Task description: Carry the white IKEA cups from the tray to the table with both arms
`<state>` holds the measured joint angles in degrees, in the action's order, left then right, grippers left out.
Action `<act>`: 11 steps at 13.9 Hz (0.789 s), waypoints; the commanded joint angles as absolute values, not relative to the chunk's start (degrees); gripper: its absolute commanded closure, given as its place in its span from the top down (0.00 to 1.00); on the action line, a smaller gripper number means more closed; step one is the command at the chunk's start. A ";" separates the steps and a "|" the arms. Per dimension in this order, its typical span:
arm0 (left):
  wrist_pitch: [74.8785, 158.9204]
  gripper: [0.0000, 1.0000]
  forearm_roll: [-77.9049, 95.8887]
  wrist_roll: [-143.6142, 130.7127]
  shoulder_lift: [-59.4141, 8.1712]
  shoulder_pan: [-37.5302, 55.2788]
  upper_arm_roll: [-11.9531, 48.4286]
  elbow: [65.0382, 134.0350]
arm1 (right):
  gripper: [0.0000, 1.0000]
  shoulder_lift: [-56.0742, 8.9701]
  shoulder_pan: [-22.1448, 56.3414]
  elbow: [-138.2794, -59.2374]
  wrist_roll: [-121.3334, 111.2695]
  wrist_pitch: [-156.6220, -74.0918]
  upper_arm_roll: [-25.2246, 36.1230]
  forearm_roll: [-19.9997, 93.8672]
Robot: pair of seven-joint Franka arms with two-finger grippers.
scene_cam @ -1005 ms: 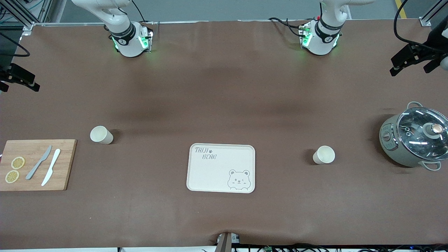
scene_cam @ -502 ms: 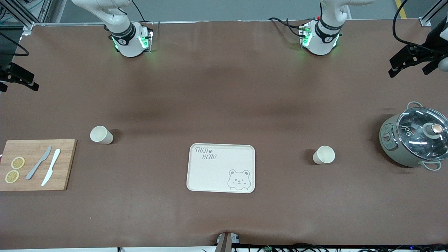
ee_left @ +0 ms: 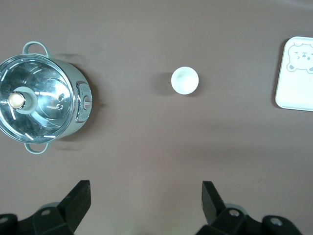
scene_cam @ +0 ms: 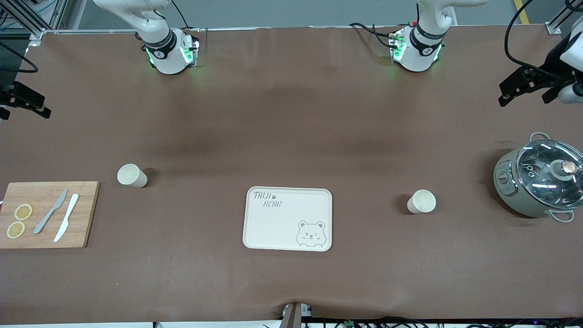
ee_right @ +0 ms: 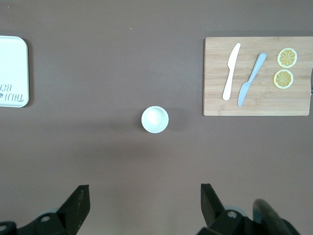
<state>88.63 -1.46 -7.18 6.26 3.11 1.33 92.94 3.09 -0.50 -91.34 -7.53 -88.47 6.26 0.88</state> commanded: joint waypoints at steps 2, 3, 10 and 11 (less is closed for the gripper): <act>88.33 1.00 -2.02 -7.03 5.89 3.08 1.58 91.49 | 1.00 4.39 -0.35 -92.29 -8.09 -88.24 6.15 -0.18; 88.33 1.00 -2.02 -6.86 5.89 2.99 1.58 91.49 | 1.00 4.39 -0.35 -92.29 -8.09 -88.16 6.15 -0.18; 88.15 1.00 -2.02 -6.59 6.15 2.99 1.58 90.88 | 1.00 4.39 -0.18 -92.11 -8.09 -87.63 6.06 -0.09; 88.24 1.00 -2.02 -6.50 5.80 2.99 1.58 90.27 | 1.00 4.39 -0.09 -92.02 -8.09 -87.63 5.98 -0.09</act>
